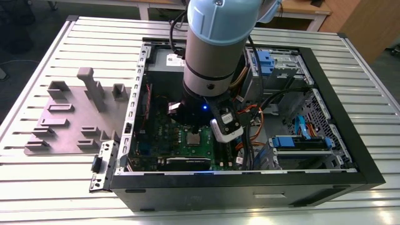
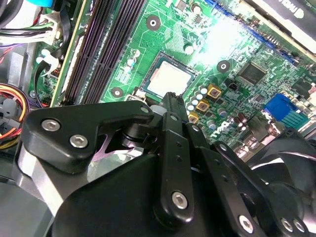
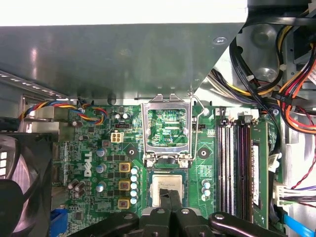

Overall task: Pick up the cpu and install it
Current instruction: 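Close the cpu cover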

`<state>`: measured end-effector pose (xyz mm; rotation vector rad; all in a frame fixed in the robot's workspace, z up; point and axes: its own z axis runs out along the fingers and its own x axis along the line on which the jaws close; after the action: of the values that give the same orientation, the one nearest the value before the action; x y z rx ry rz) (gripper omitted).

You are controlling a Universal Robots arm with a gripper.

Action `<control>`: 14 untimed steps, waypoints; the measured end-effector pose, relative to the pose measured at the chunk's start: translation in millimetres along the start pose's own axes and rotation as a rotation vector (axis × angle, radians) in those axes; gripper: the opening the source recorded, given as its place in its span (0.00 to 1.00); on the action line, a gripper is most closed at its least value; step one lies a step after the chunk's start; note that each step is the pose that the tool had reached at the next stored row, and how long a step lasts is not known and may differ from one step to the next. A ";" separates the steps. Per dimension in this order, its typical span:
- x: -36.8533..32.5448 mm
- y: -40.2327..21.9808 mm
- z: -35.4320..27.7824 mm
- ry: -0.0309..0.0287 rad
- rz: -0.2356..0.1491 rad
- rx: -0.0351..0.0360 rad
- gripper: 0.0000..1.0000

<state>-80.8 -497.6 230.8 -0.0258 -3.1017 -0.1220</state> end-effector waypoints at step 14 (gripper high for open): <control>0.3 0.6 -7.4 -0.0001 0.000 -0.0002 0.11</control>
<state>-80.8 -497.6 238.3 -0.0258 -3.1018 -0.1223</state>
